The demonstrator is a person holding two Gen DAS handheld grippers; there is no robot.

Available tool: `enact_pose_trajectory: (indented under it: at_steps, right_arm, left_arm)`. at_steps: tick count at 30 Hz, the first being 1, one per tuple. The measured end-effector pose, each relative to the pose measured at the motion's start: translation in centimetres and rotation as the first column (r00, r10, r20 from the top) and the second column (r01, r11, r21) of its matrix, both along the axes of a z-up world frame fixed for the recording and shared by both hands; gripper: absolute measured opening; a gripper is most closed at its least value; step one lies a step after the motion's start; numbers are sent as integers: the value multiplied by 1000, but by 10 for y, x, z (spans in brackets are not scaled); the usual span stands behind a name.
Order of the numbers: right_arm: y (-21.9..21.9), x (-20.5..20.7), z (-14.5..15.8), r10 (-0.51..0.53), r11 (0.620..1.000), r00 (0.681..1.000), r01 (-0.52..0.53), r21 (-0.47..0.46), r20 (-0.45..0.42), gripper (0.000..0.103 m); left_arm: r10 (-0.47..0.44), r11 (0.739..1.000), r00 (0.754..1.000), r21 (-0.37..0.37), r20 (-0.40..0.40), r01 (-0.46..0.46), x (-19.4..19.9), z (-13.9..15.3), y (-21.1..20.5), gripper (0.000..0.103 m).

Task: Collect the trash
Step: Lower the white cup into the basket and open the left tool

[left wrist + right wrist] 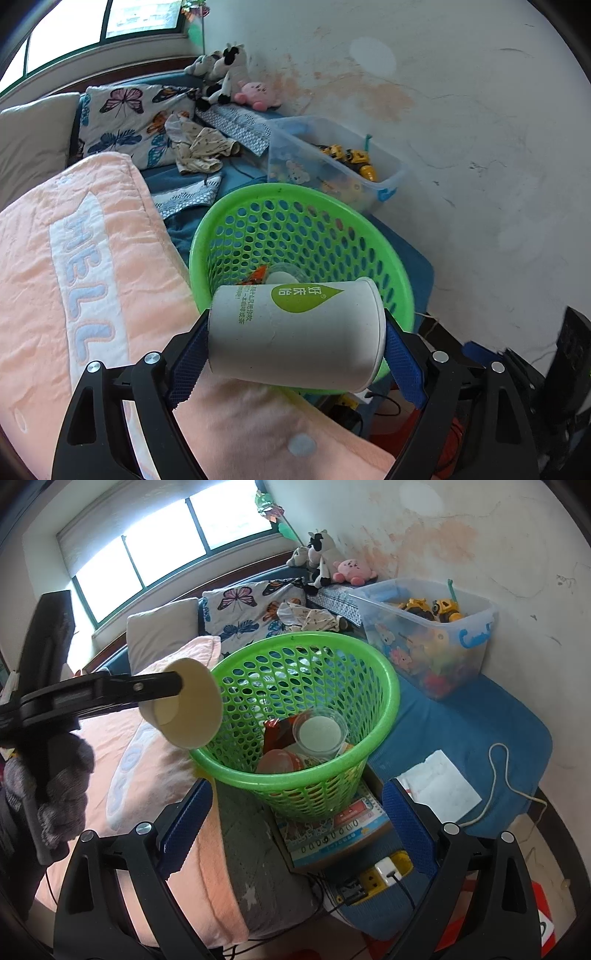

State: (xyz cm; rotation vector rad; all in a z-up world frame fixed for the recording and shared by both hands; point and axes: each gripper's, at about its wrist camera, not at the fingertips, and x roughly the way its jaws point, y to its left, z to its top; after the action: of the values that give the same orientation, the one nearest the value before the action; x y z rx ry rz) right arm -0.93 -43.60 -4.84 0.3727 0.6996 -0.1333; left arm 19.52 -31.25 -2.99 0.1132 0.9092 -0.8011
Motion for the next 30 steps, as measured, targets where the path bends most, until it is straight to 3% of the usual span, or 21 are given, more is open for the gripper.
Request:
enact_pose_trajectory:
  at_steps: [9,30]
  right_arm:
    - [-1,3,-5,3,1000,1000,-3,12,-9,93]
    - [5,3,2,5,1000,1000,-5,1,-1,93]
  left_arm:
    - [24,1000,999,7,-31,-24,11,-9,0,93]
    - [31,999,999,-41,-36,-32,7,-2,15,95]
